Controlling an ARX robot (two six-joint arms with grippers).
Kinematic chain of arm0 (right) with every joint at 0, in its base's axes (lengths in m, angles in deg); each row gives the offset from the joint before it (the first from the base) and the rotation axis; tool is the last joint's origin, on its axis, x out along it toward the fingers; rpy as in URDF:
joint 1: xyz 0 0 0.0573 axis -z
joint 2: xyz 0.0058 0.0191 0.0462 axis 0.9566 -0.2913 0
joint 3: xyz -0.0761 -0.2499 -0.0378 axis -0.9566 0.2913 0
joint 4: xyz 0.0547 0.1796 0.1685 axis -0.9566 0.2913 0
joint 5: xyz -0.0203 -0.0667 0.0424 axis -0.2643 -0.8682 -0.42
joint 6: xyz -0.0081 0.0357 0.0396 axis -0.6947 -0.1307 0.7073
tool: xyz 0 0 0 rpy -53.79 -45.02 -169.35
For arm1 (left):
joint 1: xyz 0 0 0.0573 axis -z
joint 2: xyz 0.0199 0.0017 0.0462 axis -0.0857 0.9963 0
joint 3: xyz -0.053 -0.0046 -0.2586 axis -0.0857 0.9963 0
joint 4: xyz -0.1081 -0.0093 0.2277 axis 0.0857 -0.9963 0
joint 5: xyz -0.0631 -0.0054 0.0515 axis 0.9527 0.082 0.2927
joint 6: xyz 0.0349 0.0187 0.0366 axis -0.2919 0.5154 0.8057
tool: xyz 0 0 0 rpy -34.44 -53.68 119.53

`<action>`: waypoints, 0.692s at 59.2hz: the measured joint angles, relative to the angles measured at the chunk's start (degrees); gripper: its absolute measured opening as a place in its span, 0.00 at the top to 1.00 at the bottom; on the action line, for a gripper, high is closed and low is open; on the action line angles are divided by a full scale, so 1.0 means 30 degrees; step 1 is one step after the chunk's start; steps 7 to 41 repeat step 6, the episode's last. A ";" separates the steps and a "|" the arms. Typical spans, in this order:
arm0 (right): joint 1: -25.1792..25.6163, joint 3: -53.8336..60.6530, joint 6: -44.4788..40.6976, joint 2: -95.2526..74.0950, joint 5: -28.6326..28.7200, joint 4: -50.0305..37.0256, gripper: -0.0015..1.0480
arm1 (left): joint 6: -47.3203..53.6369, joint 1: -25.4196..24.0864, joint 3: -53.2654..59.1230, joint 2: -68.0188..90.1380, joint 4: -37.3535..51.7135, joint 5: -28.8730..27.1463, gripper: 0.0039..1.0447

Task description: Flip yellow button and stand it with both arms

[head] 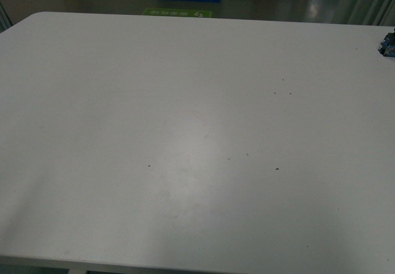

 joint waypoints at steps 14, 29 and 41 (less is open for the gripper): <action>0.0000 0.0000 0.0007 0.0000 0.0000 0.0000 0.08 | 0.0000 0.0000 0.0000 0.0000 0.0000 0.0000 0.06; 0.0000 0.0000 0.0007 0.0000 0.0000 0.0000 0.08 | 0.0000 0.0000 0.0000 0.0000 0.0000 0.0000 0.06; 0.0000 0.0000 0.0007 0.0000 0.0000 0.0000 0.08 | 0.0000 0.0000 0.0000 0.0000 0.0000 0.0000 0.06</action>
